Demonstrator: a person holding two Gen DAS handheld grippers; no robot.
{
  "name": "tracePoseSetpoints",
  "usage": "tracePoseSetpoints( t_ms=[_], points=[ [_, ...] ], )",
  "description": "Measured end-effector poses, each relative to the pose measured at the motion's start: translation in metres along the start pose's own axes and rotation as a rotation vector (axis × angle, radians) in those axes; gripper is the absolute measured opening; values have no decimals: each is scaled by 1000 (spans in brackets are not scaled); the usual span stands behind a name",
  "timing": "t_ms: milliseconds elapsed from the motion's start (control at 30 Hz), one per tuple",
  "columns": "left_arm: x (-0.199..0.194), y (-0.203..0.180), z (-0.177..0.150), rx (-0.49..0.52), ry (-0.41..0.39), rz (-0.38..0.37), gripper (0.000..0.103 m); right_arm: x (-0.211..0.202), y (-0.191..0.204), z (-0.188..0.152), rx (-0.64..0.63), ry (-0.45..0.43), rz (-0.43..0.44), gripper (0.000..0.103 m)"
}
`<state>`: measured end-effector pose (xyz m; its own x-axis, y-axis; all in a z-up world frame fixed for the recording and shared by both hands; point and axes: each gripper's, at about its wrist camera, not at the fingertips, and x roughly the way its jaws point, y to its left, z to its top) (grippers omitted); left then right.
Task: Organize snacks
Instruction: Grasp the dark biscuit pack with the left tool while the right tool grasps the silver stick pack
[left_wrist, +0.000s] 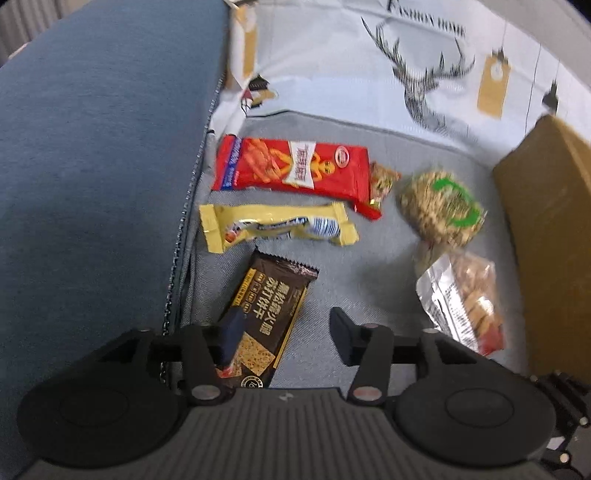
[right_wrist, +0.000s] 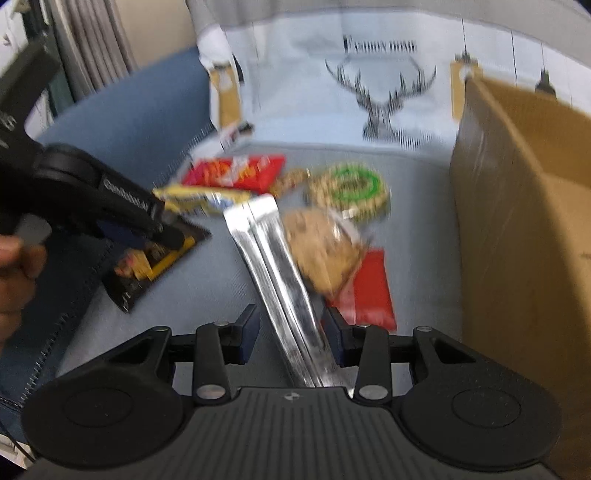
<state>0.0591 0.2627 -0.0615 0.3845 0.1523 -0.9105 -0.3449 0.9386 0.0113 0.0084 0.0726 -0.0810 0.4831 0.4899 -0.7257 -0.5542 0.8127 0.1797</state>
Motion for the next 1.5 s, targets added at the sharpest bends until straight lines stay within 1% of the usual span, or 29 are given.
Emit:
tracePoseSetpoints(
  t_ms=[67,167,300,433,533,600,633,667,767,800,833,933,1000,1067,1133,1167,1200,1267,1500],
  points=[
    [5,-5,-1,21,0,20,67,7,1,-3,-10,26,-6,42],
    [11,-9,-2,46,-4,43,71,14,0,-6,-24,46,-14,42],
    [15,-15,-1,75,-13,79,71,21,0,-9,-33,66,-15,43],
    [24,-18,-3,109,-8,122,70,21,4,-9,-64,63,-26,42],
    [27,-19,-5,109,-3,134,70,20,3,-8,-66,59,-34,37],
    [28,-13,-4,69,6,105,66,18,2,-8,-67,45,-40,32],
    [28,-10,-3,51,8,89,57,15,1,-7,-66,34,-42,29],
    [27,-7,-3,35,5,79,46,14,1,-6,-64,27,-40,28],
    [22,-4,-1,6,-12,68,43,6,0,-3,-54,5,-37,28],
    [19,-3,-1,-8,-24,49,43,3,-1,-2,-52,0,-38,28],
    [17,-2,1,-26,-33,23,43,1,-1,-1,-48,-2,-42,28],
    [9,2,5,-113,-56,-135,42,1,-4,-1,-26,12,-57,28],
    [11,-2,5,-144,-31,-247,42,3,-7,-2,-2,31,-69,28],
    [17,-10,2,-142,8,-292,42,7,-10,-4,23,55,-72,28],
    [23,-21,-1,-109,41,-294,42,9,-9,-5,30,66,-66,29],
    [25,-25,-2,-92,49,-271,42,10,-8,-5,28,69,-61,32],
    [26,-29,-3,-78,50,-248,43,9,-8,-5,32,69,-50,32],
    [25,-31,-3,-68,48,-248,48,10,-9,-5,38,68,-37,32],
    [24,-34,-5,-41,55,-229,49,13,-9,-6,23,70,-22,33]
  ],
)
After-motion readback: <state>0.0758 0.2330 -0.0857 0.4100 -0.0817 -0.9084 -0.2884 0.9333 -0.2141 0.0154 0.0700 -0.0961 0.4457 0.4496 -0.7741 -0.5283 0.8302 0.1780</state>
